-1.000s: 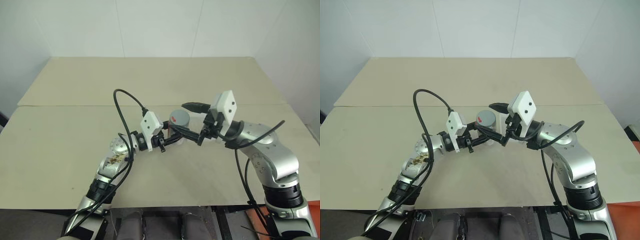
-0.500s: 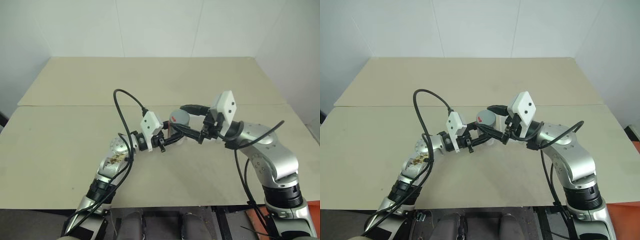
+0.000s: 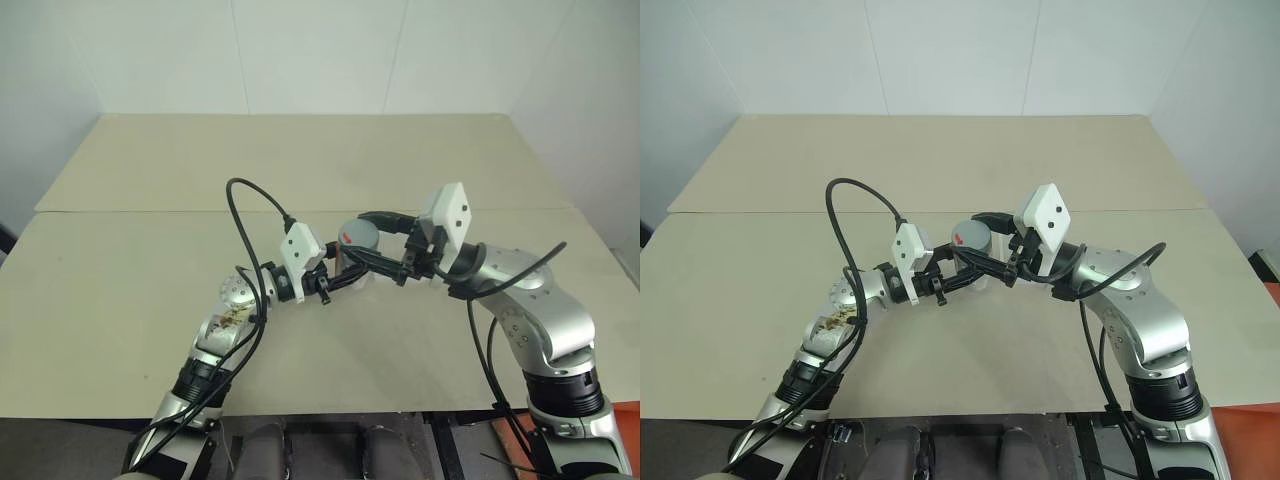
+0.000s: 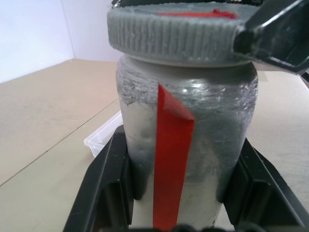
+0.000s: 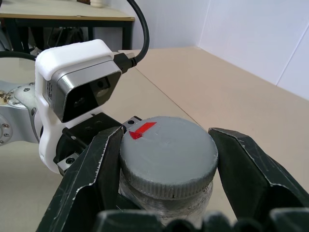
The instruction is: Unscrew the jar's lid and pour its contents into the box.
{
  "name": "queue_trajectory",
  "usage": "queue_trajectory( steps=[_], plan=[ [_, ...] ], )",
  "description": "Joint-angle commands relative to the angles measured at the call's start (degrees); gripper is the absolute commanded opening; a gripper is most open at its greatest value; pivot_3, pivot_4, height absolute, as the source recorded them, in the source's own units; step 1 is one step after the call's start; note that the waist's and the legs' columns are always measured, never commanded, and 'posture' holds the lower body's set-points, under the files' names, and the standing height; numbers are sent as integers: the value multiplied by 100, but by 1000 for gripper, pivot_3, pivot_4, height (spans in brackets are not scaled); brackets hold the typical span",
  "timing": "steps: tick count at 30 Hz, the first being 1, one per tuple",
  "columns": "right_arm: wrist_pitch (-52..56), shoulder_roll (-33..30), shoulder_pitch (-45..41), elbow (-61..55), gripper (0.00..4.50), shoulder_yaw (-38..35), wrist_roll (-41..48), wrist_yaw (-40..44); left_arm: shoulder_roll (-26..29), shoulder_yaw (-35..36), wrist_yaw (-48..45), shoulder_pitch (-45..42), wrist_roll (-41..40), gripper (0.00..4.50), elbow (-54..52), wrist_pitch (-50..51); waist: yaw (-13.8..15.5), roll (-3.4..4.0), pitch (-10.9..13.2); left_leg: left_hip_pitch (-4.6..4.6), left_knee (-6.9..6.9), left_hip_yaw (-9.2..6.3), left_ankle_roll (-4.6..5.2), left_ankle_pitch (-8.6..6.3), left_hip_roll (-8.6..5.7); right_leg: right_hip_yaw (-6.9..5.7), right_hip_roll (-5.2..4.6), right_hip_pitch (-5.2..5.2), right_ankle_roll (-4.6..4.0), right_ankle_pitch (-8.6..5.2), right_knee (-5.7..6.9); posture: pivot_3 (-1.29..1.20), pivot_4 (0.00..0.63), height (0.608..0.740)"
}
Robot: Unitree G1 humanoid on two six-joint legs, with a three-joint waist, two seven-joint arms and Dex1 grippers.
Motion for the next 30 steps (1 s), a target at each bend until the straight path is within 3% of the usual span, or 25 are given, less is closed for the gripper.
queue_trajectory(
  steps=[1,21,27,30],
  plan=[
    [-9,-23,-205,-358,3082,-310,288,-27,21,-87,-64,56,38,1952,-139,-123,1,0,0,0,0,0,0,0,0,0,0,0,0,0,0,0,150,740],
    [-259,-377,-372,250,3082,-831,832,847,294,-94,-460,133,-102,1952,-303,-92,4,0,0,0,0,0,0,0,1,0,-1,0,0,0,0,0,150,740],
    [-297,-1102,437,305,3082,-1801,574,578,372,-4,-319,140,-61,1952,-368,-87,44,-1,0,-5,0,0,3,-2,-1,-3,-4,2,0,0,-7,0,150,740],
    [-40,-1185,1251,244,3082,-2282,234,-111,411,62,-261,39,-32,1952,-224,-132,45,-1,0,-3,-1,1,3,-2,-1,-3,-4,4,0,0,-8,0,150,740]
  ],
)
